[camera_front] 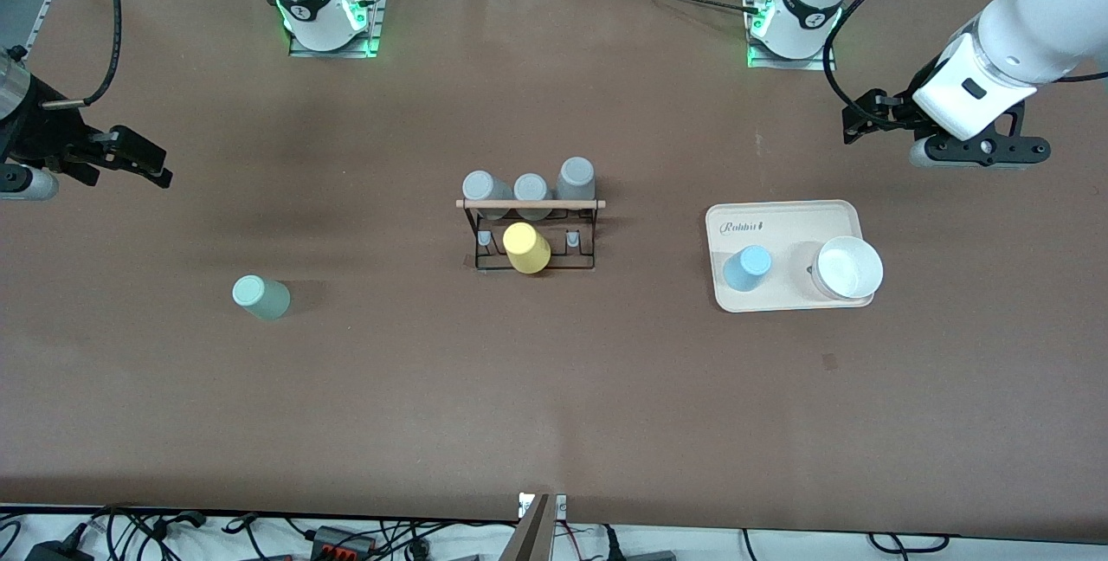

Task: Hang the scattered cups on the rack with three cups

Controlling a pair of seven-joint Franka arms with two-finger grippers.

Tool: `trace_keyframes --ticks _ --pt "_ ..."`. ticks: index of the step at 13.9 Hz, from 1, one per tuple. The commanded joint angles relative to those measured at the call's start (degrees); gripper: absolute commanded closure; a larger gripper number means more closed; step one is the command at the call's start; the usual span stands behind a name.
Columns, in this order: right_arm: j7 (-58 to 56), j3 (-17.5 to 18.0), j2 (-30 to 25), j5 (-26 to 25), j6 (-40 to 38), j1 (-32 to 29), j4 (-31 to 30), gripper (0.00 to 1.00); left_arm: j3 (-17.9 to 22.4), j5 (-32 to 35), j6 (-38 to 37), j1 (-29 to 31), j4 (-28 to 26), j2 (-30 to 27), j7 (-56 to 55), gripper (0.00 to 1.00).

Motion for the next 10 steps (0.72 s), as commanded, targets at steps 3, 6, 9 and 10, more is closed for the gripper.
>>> trace_keyframes --ticks 3,6,9,10 --pt "-0.71 0.2 0.92 -0.97 -1.48 -0.56 3.5 0.0 0.52 -1.55 0.36 0.31 -1.1 -1.28 2.39 0.0" --pt "-0.45 0.2 0.92 -0.97 -1.48 -0.56 3.34 0.0 0.61 -1.55 0.36 0.31 -1.01 -1.1 2.4 0.0" --pt "-0.28 0.12 0.84 -2.45 -2.71 -0.04 3.51 0.0 0.61 -1.11 -0.07 0.22 1.95 1.87 2.23 0.0" --pt "-0.27 0.29 0.83 -3.68 -2.71 0.05 3.43 0.0 0.61 -1.11 -0.77 0.22 4.15 3.8 2.14 0.0"
